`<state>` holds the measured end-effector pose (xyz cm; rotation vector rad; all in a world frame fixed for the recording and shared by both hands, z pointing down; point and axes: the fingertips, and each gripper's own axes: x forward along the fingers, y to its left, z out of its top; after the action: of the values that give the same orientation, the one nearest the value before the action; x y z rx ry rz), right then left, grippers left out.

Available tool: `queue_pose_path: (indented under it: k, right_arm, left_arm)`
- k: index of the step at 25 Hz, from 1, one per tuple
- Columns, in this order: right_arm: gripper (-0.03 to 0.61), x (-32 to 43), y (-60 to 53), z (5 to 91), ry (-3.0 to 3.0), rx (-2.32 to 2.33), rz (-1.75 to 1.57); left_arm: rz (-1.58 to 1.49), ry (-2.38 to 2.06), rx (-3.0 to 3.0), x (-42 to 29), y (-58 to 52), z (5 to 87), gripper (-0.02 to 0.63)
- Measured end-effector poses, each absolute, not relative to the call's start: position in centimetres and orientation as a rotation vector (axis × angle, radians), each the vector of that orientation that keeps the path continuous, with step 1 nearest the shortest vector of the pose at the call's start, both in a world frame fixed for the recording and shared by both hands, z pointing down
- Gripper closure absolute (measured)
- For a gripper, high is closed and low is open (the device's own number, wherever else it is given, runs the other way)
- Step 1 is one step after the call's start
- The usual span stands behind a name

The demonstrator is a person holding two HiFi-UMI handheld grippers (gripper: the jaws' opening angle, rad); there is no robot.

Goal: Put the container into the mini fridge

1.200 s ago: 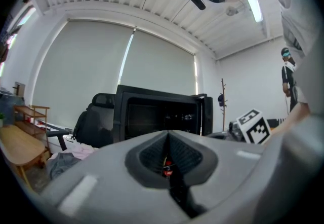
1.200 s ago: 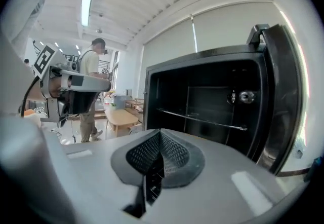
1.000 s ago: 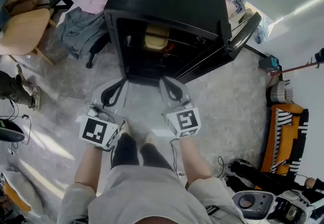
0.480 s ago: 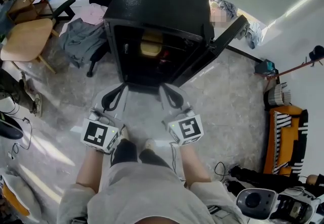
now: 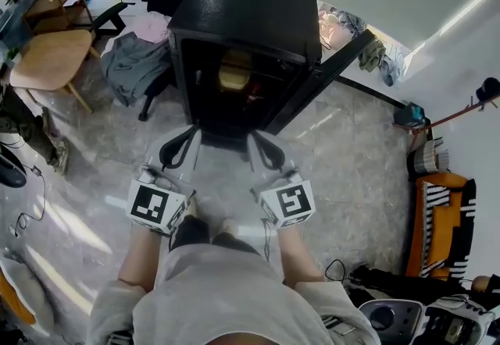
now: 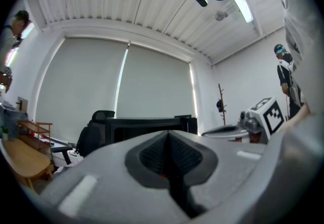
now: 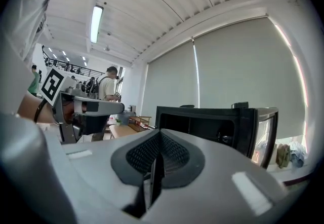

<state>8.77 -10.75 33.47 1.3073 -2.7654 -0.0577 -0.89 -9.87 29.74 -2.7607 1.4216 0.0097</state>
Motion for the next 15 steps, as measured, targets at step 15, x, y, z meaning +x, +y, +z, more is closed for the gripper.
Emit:
queue_pose_path:
  k: [15]
  right_arm:
    - [0.580, 10.7, -6.5, 30.7, -2.832, 1.271, -0.110]
  left_arm:
    - [0.020, 1.487, -2.701, 1.8, -5.6, 28.7, 0.612]
